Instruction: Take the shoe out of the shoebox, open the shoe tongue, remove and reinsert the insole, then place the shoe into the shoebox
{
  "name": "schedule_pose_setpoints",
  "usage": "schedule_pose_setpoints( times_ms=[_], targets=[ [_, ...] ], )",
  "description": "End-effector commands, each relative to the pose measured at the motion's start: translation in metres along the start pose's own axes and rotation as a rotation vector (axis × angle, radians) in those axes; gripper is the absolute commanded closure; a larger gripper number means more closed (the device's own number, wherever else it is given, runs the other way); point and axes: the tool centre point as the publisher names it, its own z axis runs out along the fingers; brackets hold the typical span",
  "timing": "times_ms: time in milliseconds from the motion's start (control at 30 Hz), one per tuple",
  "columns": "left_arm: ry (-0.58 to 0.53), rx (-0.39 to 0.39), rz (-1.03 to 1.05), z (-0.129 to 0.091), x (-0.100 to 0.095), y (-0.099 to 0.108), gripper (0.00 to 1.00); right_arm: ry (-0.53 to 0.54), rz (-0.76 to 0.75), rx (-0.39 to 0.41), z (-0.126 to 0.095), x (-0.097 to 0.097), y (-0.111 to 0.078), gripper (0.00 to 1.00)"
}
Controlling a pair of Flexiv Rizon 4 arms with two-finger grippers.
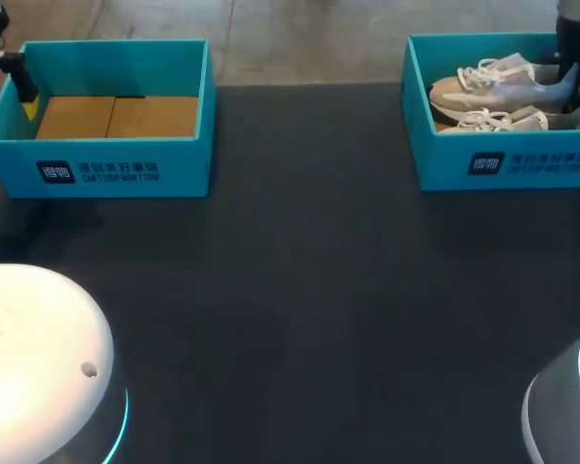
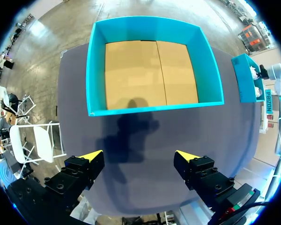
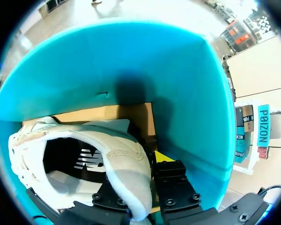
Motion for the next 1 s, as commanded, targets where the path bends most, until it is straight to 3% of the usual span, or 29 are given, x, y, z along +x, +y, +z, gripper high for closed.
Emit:
schedule_pose_setpoints(
  times_ms=[33, 533, 633, 733, 1000],
  targets=[
    [-0.001, 0.002, 0.0, 0.0, 0.0, 0.002, 0.0, 0.003, -0.006, -0.008, -0.002, 0.0, -0.004, 1.0],
    [-0.001, 0.002, 0.0, 0.0, 0.0, 0.002, 0.0, 0.015, -0.02, -0.01, -0.005, 0.0, -0.007, 1.0],
    [-0.001, 0.002, 0.0, 0.0, 0.0, 0.002, 0.0, 0.015, -0.02, -0.014, -0.008, 0.0, -0.007, 0.78],
    [-0.001, 0.002, 0.0, 0.0, 0.0, 0.002, 0.0, 0.015, -0.019, -0.019, -0.011, 0.001, -0.008, 0.67],
    [-0.001, 0.002, 0.0, 0.0, 0.0, 0.002, 0.0, 0.014, -0.015, -0.021, -0.013, 0.001, -0.009, 0.6]
  ],
)
